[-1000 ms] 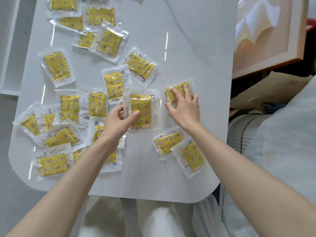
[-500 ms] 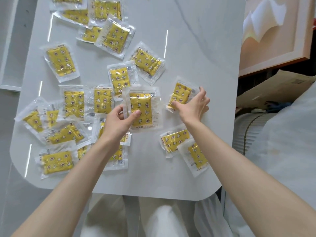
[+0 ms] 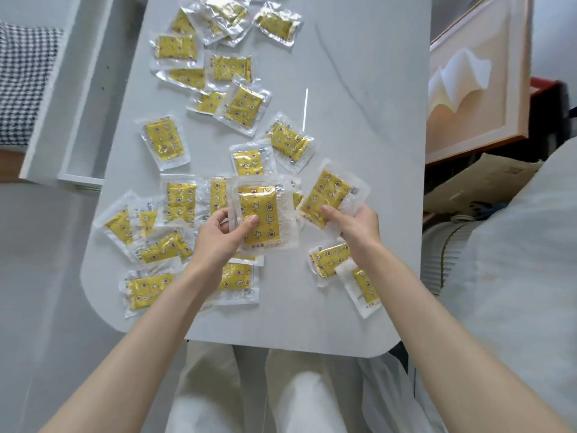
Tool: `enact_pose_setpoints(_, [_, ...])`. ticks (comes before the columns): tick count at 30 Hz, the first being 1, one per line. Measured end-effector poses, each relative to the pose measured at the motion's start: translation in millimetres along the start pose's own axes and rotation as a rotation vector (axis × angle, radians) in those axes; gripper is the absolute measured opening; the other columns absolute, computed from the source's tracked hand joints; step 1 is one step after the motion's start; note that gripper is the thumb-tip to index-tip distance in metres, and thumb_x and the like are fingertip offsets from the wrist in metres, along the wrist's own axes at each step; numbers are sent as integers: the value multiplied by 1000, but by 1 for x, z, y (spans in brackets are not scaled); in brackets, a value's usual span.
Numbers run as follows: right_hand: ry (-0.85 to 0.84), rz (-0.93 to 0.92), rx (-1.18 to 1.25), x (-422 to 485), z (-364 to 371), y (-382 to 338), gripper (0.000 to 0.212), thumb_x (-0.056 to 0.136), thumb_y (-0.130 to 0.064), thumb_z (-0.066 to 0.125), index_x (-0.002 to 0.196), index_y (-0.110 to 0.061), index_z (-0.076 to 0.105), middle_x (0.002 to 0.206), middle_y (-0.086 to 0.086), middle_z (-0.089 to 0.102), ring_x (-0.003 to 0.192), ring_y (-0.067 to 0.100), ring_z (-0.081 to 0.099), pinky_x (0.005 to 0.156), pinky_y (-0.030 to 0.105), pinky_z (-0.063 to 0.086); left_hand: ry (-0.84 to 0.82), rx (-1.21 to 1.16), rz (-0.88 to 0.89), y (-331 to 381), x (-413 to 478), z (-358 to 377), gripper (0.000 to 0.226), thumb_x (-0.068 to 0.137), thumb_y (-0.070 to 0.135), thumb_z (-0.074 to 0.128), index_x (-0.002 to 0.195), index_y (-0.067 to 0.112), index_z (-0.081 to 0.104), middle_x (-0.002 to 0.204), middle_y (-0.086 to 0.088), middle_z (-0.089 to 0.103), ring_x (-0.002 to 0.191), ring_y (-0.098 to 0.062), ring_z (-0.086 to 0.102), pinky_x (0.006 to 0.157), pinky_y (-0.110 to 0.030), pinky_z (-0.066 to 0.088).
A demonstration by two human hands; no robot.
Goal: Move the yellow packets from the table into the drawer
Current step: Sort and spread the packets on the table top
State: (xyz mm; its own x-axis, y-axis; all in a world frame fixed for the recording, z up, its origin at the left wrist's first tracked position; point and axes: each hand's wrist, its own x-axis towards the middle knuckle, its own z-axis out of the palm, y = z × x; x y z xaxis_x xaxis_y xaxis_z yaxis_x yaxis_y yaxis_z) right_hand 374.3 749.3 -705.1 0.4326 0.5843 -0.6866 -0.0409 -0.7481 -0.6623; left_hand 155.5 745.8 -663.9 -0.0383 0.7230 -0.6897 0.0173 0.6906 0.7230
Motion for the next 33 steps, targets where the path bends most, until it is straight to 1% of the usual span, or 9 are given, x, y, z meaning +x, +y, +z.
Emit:
enact_pose_setpoints(3, [-93, -78, 53, -62, -3, -14, 24, 78, -9, 76, 100, -5, 69, 90, 4, 73, 77, 12, 70, 60, 15, 55, 13, -27, 8, 22, -33, -21, 22, 83, 24, 69, 102, 27, 57, 97, 6, 69, 90, -6, 64, 65, -22, 43])
enact_pose_setpoints(8, [-200, -137, -36, -150, -1, -41, 25, 73, -15, 81, 93, -1, 72, 88, 11, 75, 82, 24, 73, 73, 36, 59, 30, -49, 25, 61, -99, -66, 16, 84, 22, 69, 95, 29, 58, 94, 7, 70, 92, -11, 67, 75, -30, 50])
enact_pose_setpoints(12, [-245, -152, -131, -209, 1, -53, 23, 70, -16, 84, 63, -7, 64, 57, -5, 68, 56, 10, 66, 53, 30, 53, 77, -31, 55, 77, -156, -106, 19, 84, 21, 69, 101, 26, 60, 95, 6, 71, 89, -10, 68, 74, -28, 52])
enact_pose_setpoints(15, [-303, -135, -153, -250, 6, -60, 37, 67, -16, 86, 90, 7, 69, 81, 18, 73, 72, 23, 69, 68, 38, 55, 120, -35, 81, 82, -196, -138, 27, 84, 18, 70, 109, 18, 61, 93, 4, 73, 84, -10, 71, 76, -29, 56])
enact_pose_setpoints(17, [-349, -132, -184, -270, 13, -64, 40, 67, -15, 86, 90, 11, 67, 85, 24, 71, 74, 28, 69, 70, 41, 55, 142, -43, 96, 81, -218, -157, 22, 84, 17, 68, 105, 19, 61, 85, 8, 74, 75, -4, 72, 66, -20, 56])
enact_pose_setpoints(20, [-411, -144, -220, -293, 28, -71, 18, 68, -11, 84, 77, -7, 69, 77, 11, 73, 77, 27, 71, 74, 39, 59, 173, -69, 99, 73, -241, -187, 25, 85, 16, 68, 109, 13, 60, 97, -2, 73, 83, -11, 72, 70, -24, 58])
enact_pose_setpoints(24, [-454, -133, -214, -320, 68, -83, 25, 68, -11, 84, 89, -5, 71, 92, 15, 74, 86, 29, 72, 84, 47, 57, 226, -135, 105, 65, -257, -240, 28, 84, 17, 69, 110, 13, 62, 105, -7, 72, 97, -23, 69, 87, -38, 54])
enact_pose_setpoints(29, [-429, -149, -191, -354, 139, -97, 28, 70, -10, 83, 93, -3, 69, 93, 13, 73, 80, 23, 71, 74, 33, 58, 227, -175, 136, 68, -257, -311, 33, 84, 17, 70, 115, 10, 61, 104, -5, 72, 91, -17, 70, 71, -24, 58])
enact_pose_setpoints(33, [-443, -130, -137, -389, 210, -98, 24, 71, -7, 81, 92, -2, 69, 97, 17, 72, 86, 28, 71, 81, 41, 58, 216, -165, 157, 78, -251, -376, 34, 83, 18, 71, 114, 11, 60, 103, -2, 71, 89, -13, 70, 69, -22, 56])
